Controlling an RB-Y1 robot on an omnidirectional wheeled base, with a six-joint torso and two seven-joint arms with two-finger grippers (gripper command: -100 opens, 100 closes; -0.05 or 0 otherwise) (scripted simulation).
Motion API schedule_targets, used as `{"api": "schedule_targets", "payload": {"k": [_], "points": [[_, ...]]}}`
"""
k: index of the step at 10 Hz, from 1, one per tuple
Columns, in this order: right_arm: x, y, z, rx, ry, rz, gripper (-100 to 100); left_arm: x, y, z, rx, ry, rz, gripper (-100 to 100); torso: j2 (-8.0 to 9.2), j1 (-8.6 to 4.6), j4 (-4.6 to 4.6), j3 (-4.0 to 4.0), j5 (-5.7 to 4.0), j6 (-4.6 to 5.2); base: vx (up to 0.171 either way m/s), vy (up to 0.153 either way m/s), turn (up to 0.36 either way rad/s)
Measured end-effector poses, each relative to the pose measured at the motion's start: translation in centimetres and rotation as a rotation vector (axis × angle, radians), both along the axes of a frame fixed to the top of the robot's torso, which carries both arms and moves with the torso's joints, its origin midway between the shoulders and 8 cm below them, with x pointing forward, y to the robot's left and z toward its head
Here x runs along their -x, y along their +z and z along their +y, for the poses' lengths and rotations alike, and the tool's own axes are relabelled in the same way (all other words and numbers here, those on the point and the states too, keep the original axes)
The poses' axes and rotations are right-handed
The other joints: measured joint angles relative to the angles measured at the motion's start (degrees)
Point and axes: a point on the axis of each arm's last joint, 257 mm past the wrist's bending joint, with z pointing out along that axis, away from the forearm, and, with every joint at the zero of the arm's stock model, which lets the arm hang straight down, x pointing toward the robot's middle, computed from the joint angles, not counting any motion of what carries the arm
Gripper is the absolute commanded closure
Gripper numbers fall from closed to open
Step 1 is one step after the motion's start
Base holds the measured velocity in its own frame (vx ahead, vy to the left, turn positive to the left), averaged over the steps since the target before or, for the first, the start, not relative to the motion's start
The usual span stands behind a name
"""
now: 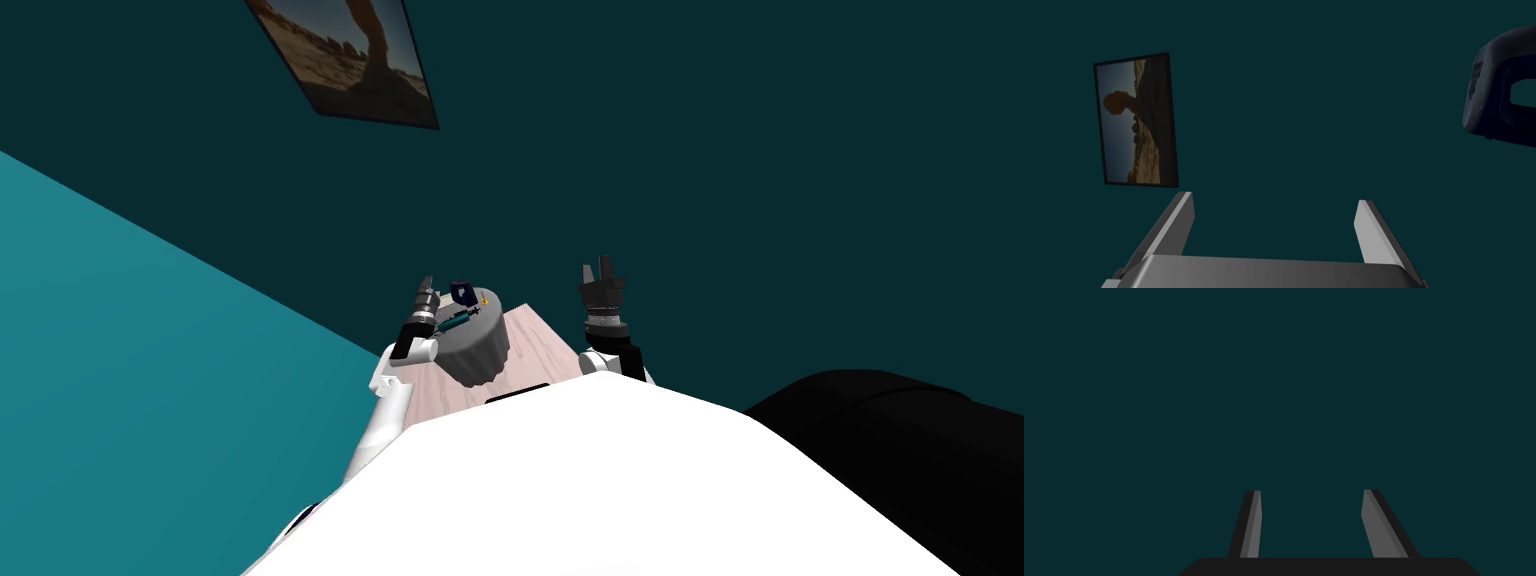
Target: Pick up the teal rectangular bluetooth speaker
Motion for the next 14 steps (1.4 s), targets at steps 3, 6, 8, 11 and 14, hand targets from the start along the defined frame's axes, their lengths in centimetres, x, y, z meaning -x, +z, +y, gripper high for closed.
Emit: {"api": "schedule_targets", "payload": {"k": [3, 6, 8, 11, 14], "points": [[0.0, 0.0, 0.0, 0.000, 0.000, 0.000, 0, -2.2, -1.0, 0.7, -0.007, 0.012, 0.059, -100, -0.06, 0.03, -0.01, -0.03, 0.01, -0.02, -0.031, -0.032, -0.025], [0.0, 0.0, 0.0, 0.000, 0.000, 0.000, 0, -4.2, -2.0, 1.5, -0.010, 0.027, 0.113, -100, -0.12, 0.09, -0.03, -0.06, 0.02, -0.03, -0.018, -0.020, -0.010], [0.0, 0.0, 0.0, 0.000, 0.000, 0.000, 0, -5.6, -2.6, 2.2, -0.010, 0.042, 0.156, -100, -0.11, 0.06, -0.03, -0.06, 0.02, -0.02, -0.015, -0.024, -0.018], [0.0, 0.0, 0.0, 0.000, 0.000, 0.000, 0, -7.8, -3.7, 3.9, -0.007, 0.072, 0.231, -100, -0.15, 0.07, -0.03, -0.08, 0.01, -0.02, -0.006, -0.020, -0.011], [0.0, 0.0, 0.0, 0.000, 0.000, 0.000, 0, -9.3, -5.5, 5.4, 0.004, 0.107, 0.318, -100, -0.20, 0.09, -0.05, -0.12, 0.02, -0.03, 0.006, -0.015, -0.006]]}}
